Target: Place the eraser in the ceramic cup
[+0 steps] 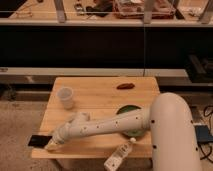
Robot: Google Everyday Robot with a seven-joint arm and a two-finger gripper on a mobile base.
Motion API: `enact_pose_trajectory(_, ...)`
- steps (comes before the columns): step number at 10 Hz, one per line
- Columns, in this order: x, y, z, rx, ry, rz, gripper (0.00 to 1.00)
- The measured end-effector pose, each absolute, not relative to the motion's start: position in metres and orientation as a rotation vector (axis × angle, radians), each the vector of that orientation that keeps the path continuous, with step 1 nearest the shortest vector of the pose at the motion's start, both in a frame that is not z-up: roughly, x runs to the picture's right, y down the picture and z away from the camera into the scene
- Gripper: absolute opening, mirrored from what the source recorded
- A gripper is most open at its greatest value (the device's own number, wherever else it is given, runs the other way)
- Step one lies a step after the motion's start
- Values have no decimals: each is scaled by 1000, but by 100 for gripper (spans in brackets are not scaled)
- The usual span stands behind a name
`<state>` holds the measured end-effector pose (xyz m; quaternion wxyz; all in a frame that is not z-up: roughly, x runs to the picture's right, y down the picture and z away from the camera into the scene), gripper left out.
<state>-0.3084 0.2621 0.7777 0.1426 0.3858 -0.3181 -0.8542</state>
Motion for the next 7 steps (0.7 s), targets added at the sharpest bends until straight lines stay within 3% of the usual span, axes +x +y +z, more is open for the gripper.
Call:
enact_pose_trajectory(2, -285, 240, 775, 1075, -865, -2500, 0)
enact_pose_trajectory(5, -206, 186, 767, 957, -719, -2472, 0)
enact_pose_trajectory(7, -151, 176, 769, 828, -693, -2443, 0)
